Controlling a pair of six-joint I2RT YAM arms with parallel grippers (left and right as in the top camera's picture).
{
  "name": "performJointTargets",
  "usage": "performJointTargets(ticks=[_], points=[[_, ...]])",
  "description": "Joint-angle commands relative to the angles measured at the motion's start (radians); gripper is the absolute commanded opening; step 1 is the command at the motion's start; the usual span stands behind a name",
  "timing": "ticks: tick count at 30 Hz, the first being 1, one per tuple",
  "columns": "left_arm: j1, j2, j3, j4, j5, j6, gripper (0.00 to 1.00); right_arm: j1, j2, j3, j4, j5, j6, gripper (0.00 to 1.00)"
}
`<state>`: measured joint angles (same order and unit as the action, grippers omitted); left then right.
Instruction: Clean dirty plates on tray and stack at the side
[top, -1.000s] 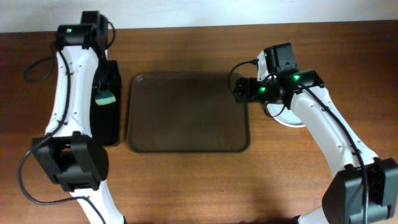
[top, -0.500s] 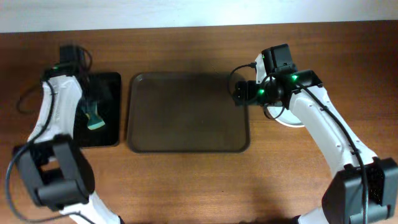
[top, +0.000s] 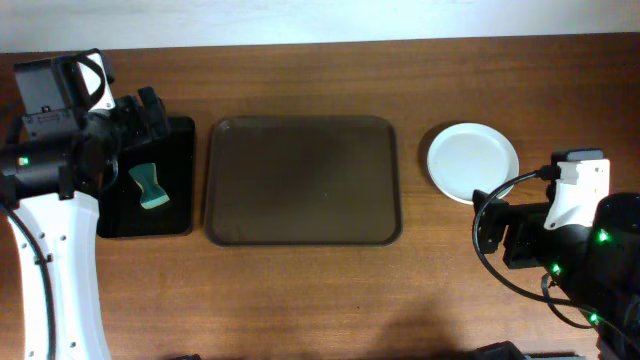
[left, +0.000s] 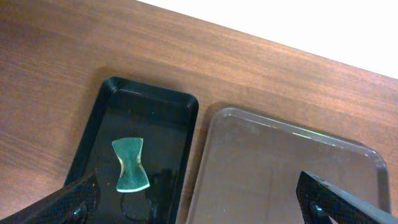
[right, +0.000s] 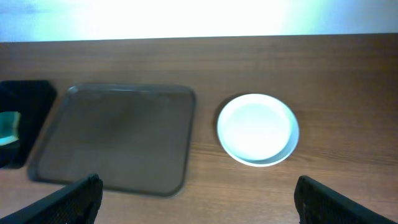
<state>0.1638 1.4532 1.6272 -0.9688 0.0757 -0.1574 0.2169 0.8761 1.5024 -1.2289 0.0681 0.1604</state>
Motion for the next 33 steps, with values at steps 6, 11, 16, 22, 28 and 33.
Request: performJointTargets(ticks=[6, 11, 16, 22, 28, 33], points=[[0.001, 0.0, -0.003, 0.002, 0.014, 0.016, 0.99, -0.145, -0.228, -0.421, 0.495, -0.039, -0.13, 0.98], [0.001, 0.0, -0.003, 0.002, 0.014, 0.016, 0.99, -0.148, -0.61, -1.003, 0.953, -0.057, -0.13, 0.98], [0.001, 0.0, -0.003, 0.002, 0.014, 0.016, 0.99, -0.153, -0.823, -1.348, 1.189, -0.064, -0.13, 0.98], [0.001, 0.0, -0.003, 0.002, 0.014, 0.016, 0.99, -0.152, -0.873, -1.497, 1.147, -0.065, -0.129, 0.98], [0.001, 0.0, -0.003, 0.002, 0.014, 0.016, 0.99, -0.152, -0.872, -1.497, 1.149, -0.063, -0.127, 0.98], [0.001, 0.0, -0.003, 0.002, 0.014, 0.016, 0.99, -0.152, -0.872, -1.497, 1.149, -0.063, -0.127, 0.98]])
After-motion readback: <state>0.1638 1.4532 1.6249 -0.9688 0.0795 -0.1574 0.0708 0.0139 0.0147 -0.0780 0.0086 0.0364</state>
